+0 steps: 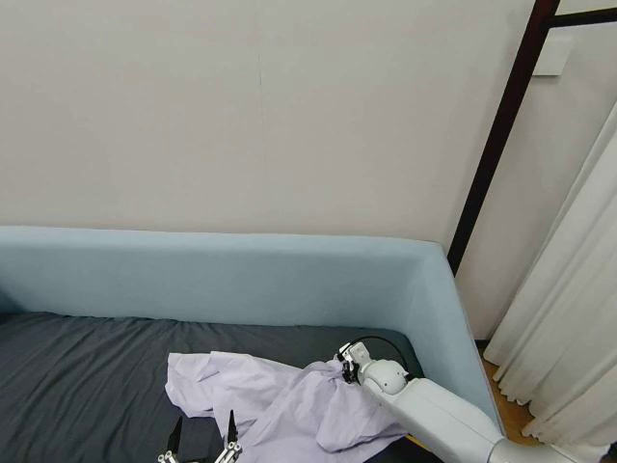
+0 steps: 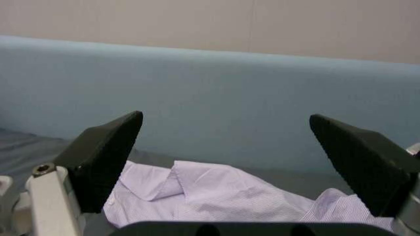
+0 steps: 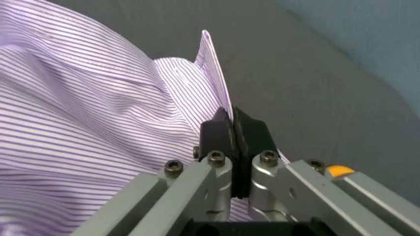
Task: Pick up the clothes from the sofa and hang them on the clothes hanger.
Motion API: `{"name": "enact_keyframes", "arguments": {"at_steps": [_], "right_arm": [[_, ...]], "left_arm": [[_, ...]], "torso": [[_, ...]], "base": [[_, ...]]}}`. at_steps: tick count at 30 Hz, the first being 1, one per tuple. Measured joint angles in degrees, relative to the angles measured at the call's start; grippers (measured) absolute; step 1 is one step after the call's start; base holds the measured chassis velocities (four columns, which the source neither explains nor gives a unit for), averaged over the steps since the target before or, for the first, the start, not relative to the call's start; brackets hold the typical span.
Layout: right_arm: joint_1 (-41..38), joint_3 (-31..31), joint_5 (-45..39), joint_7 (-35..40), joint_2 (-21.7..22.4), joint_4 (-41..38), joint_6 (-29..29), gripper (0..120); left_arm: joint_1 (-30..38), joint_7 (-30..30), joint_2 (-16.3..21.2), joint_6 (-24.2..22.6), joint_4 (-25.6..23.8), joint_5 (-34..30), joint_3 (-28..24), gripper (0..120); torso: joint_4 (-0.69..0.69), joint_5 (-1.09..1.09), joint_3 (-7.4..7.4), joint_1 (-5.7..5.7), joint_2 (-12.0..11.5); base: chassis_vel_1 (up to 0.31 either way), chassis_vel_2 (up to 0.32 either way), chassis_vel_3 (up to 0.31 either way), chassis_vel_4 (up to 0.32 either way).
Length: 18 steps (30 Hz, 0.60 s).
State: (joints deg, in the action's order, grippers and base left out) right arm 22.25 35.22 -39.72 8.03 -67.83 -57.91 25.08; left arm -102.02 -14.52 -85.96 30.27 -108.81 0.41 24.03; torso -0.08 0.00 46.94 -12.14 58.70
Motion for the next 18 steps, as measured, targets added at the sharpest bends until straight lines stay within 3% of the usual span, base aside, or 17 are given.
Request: {"name": "enact_keyframes", "arguments": {"at_steps": [6,12,18], "right_arm": [[0.96,-1.48,0.98,0.17,4.23,-8.44,-3.59,0],[0.49,-5.79,-2.29,-2.74,12.53,-22.98,-12.34,0],[-2.48,-6.99,-5.14,-6.6,17.12,-28.84,-17.43,0]], "left_arm": [[0.31,0.0,0.57,-0.27,0.0,-0.64,0.02,100],[1.45,0.0,2.39,-1.14,0.06,-3.38,0.83,100],[2.1,0.0,3.87,-1.66,-0.43,-5.48,1.95,100]], "torso": [[0.0,0.0,0.0,0.0,0.0],[-0.01,0.01,0.0,0.0,0.0],[-0.01,0.0,-0.01,0.0,0.0]], "base": [[0.0,0.0,0.0,0.0],[0.0,0.0,0.0,0.0],[0.0,0.0,0.0,0.0]]}}
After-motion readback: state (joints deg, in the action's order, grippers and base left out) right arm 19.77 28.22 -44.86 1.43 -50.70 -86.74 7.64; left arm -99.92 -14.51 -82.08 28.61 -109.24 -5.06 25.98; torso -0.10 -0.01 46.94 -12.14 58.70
